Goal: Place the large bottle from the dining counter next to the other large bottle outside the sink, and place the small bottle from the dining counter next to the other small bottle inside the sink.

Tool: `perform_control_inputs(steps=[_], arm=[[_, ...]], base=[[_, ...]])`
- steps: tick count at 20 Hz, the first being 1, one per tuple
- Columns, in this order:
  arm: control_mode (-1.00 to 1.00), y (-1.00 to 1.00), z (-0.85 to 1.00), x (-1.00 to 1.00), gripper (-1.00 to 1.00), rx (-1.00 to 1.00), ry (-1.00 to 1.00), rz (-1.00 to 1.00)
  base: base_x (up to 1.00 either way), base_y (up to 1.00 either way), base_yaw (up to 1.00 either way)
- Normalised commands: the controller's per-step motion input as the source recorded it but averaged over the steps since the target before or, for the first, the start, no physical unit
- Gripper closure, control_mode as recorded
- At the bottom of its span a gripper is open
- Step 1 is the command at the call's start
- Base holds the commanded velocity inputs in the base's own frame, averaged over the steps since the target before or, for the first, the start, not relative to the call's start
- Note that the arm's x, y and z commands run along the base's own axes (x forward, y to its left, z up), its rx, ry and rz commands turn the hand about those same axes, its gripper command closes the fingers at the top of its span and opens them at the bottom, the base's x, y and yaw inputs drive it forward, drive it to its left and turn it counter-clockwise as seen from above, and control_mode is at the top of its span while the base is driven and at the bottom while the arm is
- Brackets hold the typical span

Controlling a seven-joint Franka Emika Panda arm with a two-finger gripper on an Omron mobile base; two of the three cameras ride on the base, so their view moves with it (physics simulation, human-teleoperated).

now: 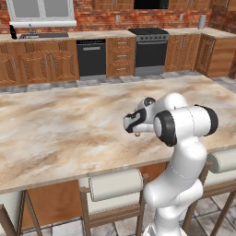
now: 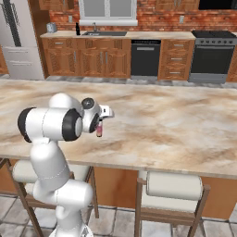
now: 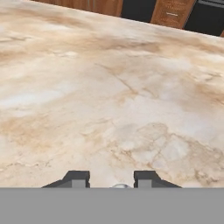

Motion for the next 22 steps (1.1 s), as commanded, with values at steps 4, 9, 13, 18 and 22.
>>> perform_control_inputs(steps=[4,9,13,18,22], arm=[[-1.00,0.00,0.20,-0.21,1.00,0.00,-0.05,0.00],[-1.00,0.00,0.02,-0.18,1.00,0.00,-0.01,0.00],[-1.00,0.00,0.00,-0.08,1.00,0.00,0.00,0.00],[-1.00,0.00,0.05,-0.02,1.00,0.00,0.00,0.00],[-1.00,0.00,0.01,0.00,1.00,0.00,0.00,0.00]], base=[[0.00,0.00,0.00],[0.00,0.00,0.00],[0.00,0.00,0.00],[0.00,0.00,0.00],[0.00,0.00,0.00]])
